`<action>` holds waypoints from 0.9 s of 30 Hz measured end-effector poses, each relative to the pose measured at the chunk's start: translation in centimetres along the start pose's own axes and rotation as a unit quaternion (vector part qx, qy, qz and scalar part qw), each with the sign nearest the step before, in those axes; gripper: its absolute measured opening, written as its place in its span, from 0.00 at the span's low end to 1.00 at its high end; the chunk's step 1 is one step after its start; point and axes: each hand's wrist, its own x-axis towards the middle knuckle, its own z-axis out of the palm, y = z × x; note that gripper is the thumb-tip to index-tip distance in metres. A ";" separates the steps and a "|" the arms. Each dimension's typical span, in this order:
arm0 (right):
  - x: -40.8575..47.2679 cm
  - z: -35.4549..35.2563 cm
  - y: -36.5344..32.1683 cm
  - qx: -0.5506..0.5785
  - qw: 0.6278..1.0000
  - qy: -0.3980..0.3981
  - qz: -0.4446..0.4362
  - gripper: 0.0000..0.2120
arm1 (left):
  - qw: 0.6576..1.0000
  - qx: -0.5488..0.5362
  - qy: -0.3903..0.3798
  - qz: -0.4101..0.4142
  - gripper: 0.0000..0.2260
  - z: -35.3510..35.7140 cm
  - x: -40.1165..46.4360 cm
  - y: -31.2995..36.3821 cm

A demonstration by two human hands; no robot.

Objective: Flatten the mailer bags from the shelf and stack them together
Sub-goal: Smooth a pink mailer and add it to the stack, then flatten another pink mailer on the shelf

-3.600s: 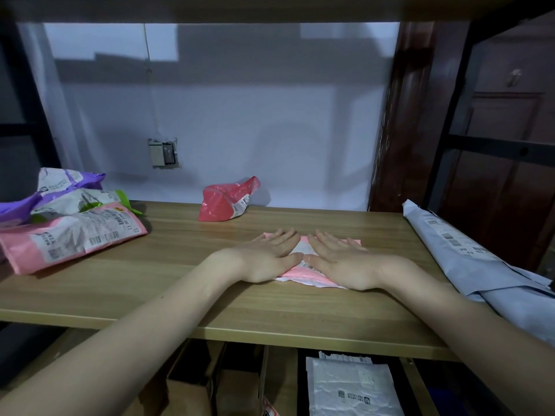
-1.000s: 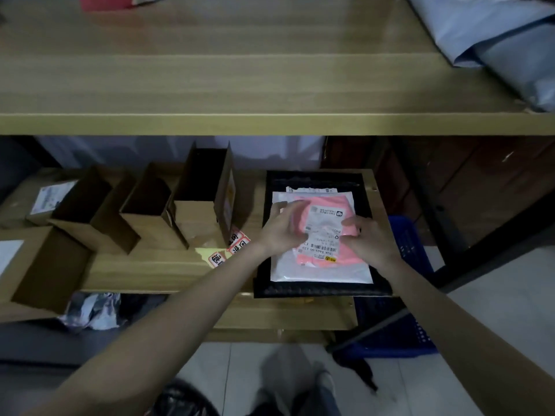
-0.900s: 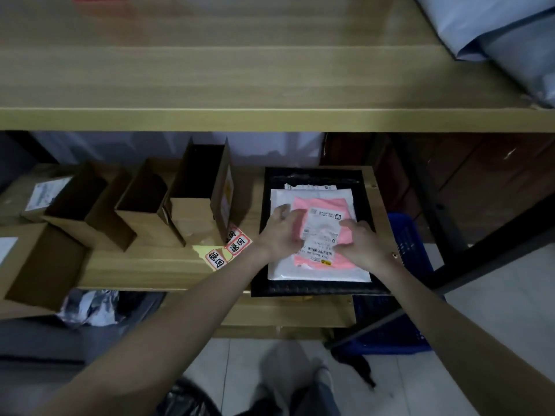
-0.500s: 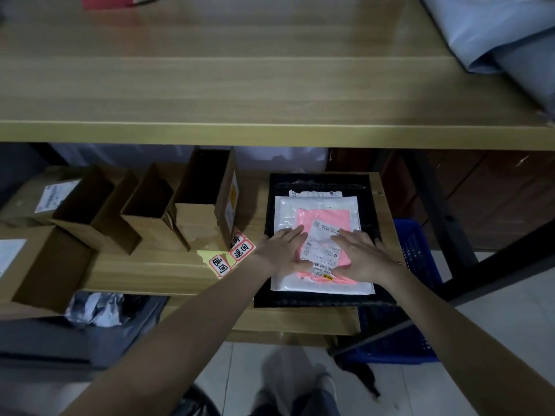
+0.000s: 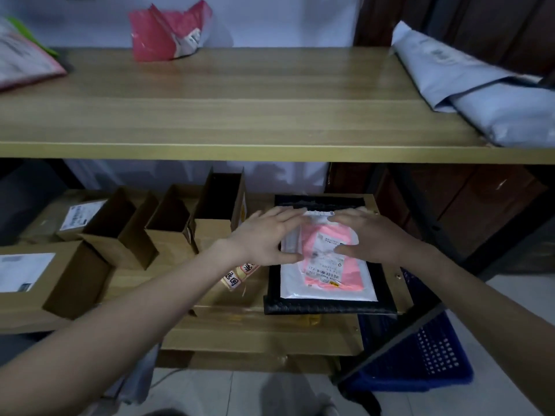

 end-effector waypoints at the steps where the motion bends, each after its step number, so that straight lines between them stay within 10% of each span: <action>1: -0.6 -1.3 -0.9 0.004 1.000 0.016 -0.015 0.30 | 1.000 -0.004 0.011 0.011 0.34 -1.2 -0.7 0.0; 16: -6.8 -14.2 -14.2 0.138 0.972 -0.020 -0.189 0.18 | 0.949 -0.259 0.137 0.120 0.21 -17.6 -14.9 2.4; 27: -1.4 -21.3 -17.1 0.159 0.930 0.234 -0.235 0.10 | 0.868 -0.225 0.441 -0.031 0.11 -25.0 -12.8 -6.5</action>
